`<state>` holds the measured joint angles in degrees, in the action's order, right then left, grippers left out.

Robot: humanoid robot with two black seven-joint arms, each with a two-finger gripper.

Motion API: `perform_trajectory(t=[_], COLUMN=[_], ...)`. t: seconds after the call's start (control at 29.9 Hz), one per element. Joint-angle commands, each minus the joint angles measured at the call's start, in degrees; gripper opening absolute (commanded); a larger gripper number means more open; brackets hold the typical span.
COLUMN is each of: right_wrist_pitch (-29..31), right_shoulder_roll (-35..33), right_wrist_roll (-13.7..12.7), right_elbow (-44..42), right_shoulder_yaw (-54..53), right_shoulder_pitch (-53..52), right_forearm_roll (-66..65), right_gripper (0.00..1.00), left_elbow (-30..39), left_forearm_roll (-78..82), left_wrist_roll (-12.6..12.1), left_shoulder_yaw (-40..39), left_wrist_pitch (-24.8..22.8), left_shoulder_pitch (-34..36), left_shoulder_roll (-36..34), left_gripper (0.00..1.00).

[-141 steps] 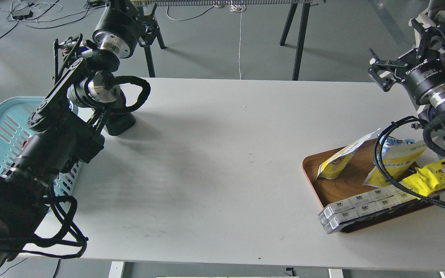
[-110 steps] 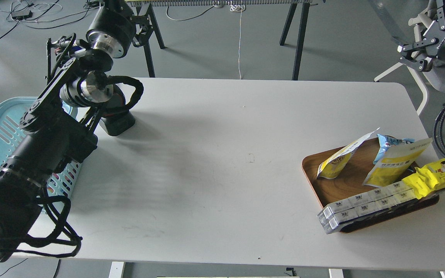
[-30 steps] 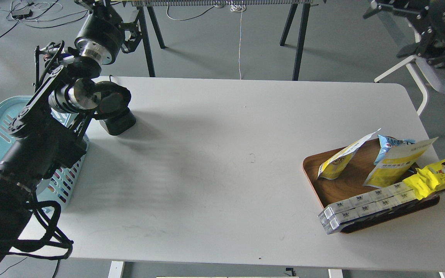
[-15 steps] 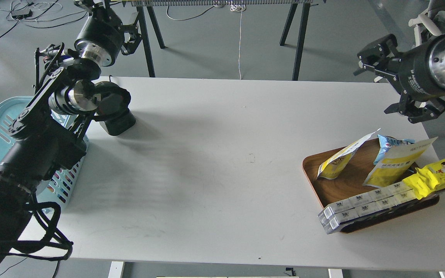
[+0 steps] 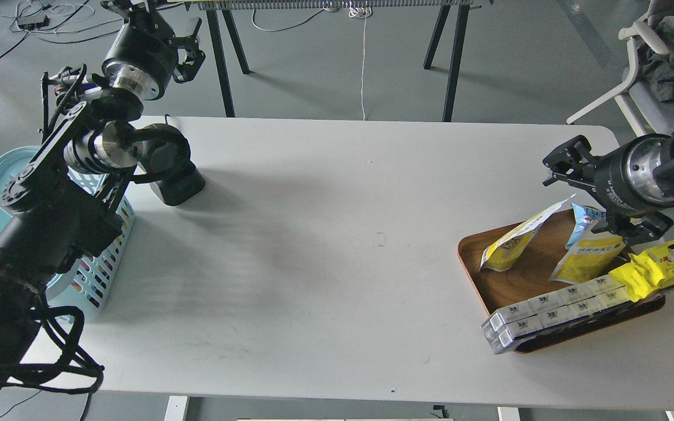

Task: Scan snack and place in basket
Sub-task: 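Lower the right gripper onto the yellow snack packet on the tray, then lift the yellow packet and carry it toward the table center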

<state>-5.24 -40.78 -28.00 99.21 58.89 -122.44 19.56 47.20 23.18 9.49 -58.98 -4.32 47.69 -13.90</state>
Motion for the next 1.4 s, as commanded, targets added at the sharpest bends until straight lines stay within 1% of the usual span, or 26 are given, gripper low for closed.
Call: perform_trajectory(t=[0.0,0.17,0.4,0.47,0.57,0.67,0.7,0.74,0.97,1.14,1.27,1.37], right_wrist_pitch=[-0.6,-1.3,-1.4,-1.4,-1.4,-2.1,-2.1,-2.1,-2.1,-2.0,-1.8,-1.6], right_shoulder_roll=[0.4,1.1,3.3,3.3,3.3,2.9,2.7,2.7,2.6,1.2,-3.0,-5.4], right_wrist_roll=[0.0,0.0,0.0,0.0,0.0,0.0,0.0,0.0,0.0,0.0,0.0,0.0], right_elbow=[-0.5,-3.0,-7.9,-7.9,-7.9,-7.5,-7.4,-7.4,-7.4,-7.4,-6.1,-5.8], right_shoulder_yaw=[-2.3,-5.6,-9.8,-10.1,-10.1,-10.0,-10.0,-10.1,-10.1,-10.6,-12.1,-12.6], right_shoulder_pitch=[2.8,7.0,14.5,15.2,15.7,16.1,16.2,16.2,17.0,16.7,14.3,9.6], right_forearm_roll=[-0.5,-3.3,-5.8,-5.9,-7.2,-9.2,-9.3,-9.4,-9.7,-10.4,-10.5,-10.2], right_gripper=[0.84,0.72,0.64,0.57,0.45,0.28,0.17,0.00,0.00,0.00,0.00,0.00], left_elbow=[0.0,0.0,0.0,0.0,0.0,0.0,0.0,0.0,0.0,-0.1,-0.1,-0.1], left_forearm_roll=[-0.1,0.0,-0.1,-0.1,-0.1,0.0,-0.1,-0.1,0.0,-0.1,-0.1,-0.1], left_wrist_roll=[0.0,0.0,0.0,0.0,0.0,0.0,0.0,0.0,0.0,-0.1,-0.1,-0.1], left_shoulder_yaw=[0.0,0.0,-0.2,-0.2,-0.2,-0.2,-0.1,-0.1,0.0,0.1,0.1,0.1], left_wrist_pitch=[0.0,0.0,0.1,0.1,0.1,0.3,0.7,1.1,1.7,1.7,1.7,1.7], left_shoulder_pitch=[-0.1,-0.1,-0.1,-0.1,-0.1,0.0,0.0,0.0,0.0,-0.1,-0.1,0.0], left_shoulder_roll=[0.3,0.2,-0.1,0.0,0.0,0.0,0.0,0.0,0.1,0.1,0.2,0.2], left_gripper=[1.00,1.00,1.00,1.00,1.00,1.00,1.00,1.00,1.00,1.00,1.00,1.00])
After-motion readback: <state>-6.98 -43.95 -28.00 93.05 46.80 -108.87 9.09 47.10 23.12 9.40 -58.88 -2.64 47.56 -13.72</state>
